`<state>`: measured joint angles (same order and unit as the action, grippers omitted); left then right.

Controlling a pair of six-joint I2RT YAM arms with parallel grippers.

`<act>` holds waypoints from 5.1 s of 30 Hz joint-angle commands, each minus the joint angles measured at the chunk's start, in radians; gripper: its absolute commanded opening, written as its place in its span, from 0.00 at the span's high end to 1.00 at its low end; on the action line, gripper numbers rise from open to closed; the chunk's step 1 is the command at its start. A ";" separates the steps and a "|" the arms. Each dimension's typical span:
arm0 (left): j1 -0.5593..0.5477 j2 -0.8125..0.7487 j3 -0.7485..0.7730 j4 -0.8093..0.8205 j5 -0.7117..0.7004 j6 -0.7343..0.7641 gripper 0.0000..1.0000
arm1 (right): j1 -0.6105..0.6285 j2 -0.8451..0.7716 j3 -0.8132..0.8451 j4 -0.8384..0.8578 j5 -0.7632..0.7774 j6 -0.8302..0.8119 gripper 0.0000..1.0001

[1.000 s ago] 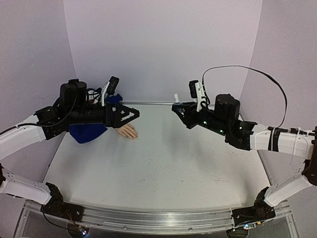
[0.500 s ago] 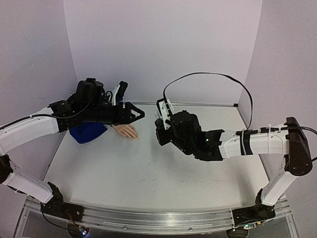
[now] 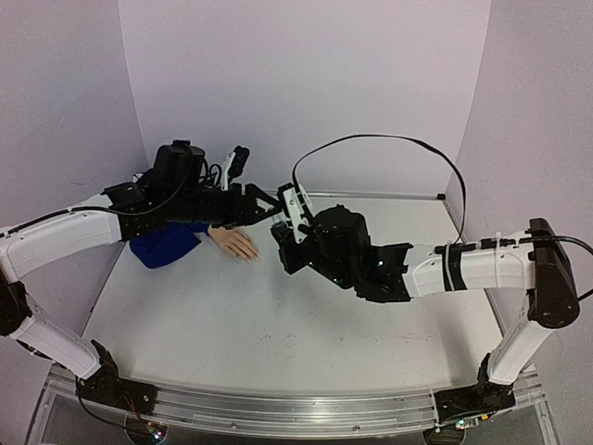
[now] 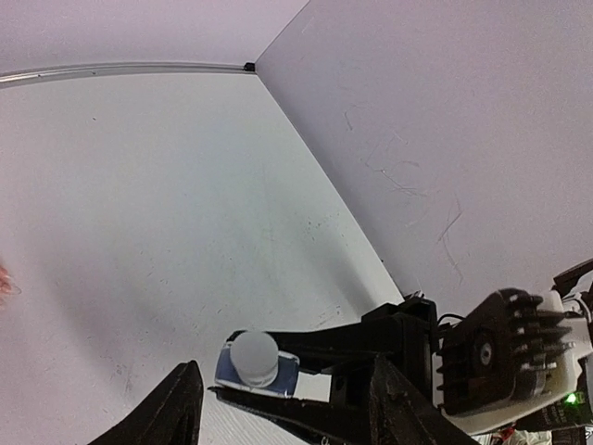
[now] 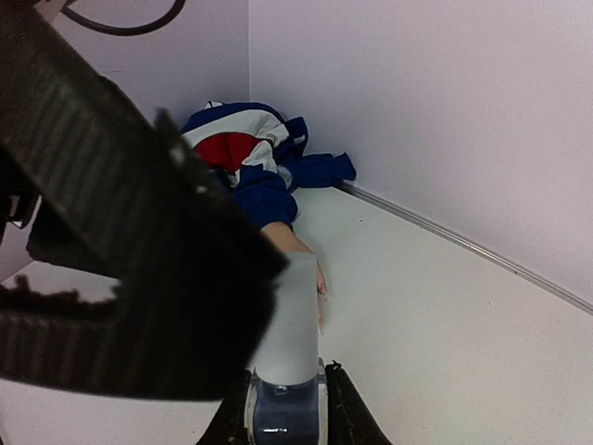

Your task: Paint the nails

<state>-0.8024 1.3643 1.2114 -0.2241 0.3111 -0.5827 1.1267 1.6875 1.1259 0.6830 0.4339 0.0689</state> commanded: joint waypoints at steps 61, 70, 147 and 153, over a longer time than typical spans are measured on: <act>0.055 -0.148 -0.102 0.149 0.288 0.091 0.01 | -0.173 -0.263 -0.091 -0.004 -0.519 0.036 1.00; 0.055 -0.100 -0.086 0.057 0.108 -0.002 0.24 | -0.025 -0.072 0.013 0.023 -0.139 0.059 1.00; 0.031 0.067 0.049 -0.003 0.095 -0.006 0.43 | -0.011 -0.069 -0.082 0.127 -0.144 -0.017 1.00; 0.023 0.071 0.054 0.012 0.102 -0.009 0.42 | 0.011 -0.034 -0.053 0.133 -0.154 -0.021 1.00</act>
<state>-0.7681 1.4349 1.2102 -0.2874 0.3977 -0.5789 1.1072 1.6413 1.0058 0.7330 0.3099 0.0822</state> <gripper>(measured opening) 0.580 0.217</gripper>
